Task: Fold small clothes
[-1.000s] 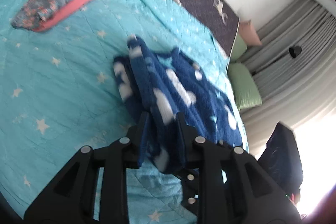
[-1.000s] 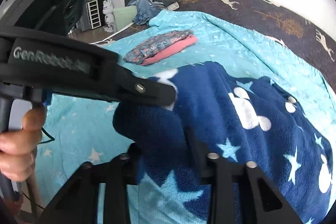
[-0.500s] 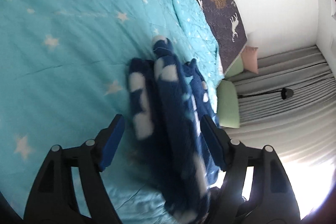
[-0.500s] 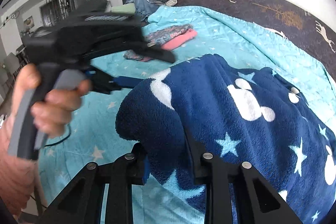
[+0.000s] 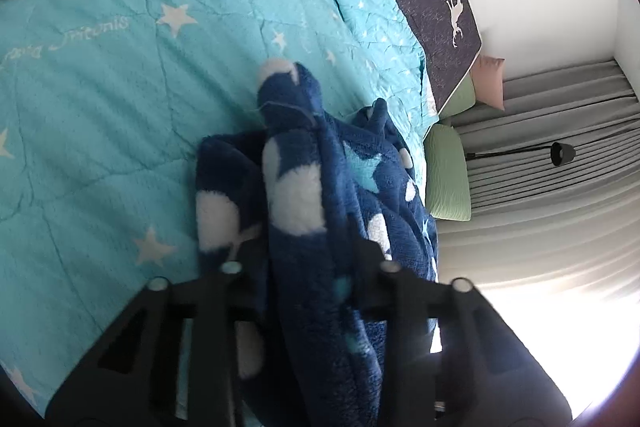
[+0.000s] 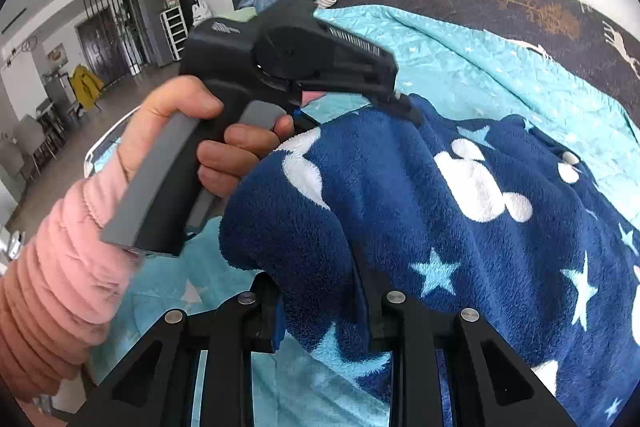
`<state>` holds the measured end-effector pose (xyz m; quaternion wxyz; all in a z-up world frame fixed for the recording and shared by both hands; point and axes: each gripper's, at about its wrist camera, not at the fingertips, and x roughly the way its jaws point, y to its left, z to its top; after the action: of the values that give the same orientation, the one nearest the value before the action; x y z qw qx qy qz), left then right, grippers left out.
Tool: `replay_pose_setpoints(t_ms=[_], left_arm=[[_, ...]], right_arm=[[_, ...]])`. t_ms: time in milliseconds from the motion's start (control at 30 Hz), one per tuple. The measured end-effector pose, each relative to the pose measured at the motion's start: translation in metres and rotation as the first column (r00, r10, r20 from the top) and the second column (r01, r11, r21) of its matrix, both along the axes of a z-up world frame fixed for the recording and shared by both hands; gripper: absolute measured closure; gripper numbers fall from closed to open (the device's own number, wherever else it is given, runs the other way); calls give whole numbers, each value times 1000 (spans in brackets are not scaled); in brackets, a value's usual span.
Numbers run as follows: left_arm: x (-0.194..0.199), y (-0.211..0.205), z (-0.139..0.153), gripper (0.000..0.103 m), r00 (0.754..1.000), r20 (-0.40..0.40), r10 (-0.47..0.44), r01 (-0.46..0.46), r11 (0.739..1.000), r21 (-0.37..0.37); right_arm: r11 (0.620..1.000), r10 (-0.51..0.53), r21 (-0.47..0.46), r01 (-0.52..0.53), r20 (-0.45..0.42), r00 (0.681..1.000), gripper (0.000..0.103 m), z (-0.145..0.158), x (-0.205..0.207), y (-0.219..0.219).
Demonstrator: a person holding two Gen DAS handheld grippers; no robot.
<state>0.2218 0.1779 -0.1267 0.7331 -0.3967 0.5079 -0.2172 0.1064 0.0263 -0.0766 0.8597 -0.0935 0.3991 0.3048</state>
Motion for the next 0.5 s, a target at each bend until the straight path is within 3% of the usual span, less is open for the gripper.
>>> replay_pose_setpoints(t_ms=[233, 367, 500], left_arm=[[-8, -15, 35, 83, 995, 102, 13, -20, 998, 64], [-12, -38, 72, 83, 981, 190, -28, 14, 997, 74], [-15, -77, 109, 83, 959, 263, -110, 77, 988, 133]], right_arm=[[998, -15, 61, 17, -19, 1000, 78, 6, -2, -11], [992, -36, 118, 35, 1, 999, 81, 18, -12, -27], [981, -70, 183, 63, 35, 997, 83, 34, -26, -52]])
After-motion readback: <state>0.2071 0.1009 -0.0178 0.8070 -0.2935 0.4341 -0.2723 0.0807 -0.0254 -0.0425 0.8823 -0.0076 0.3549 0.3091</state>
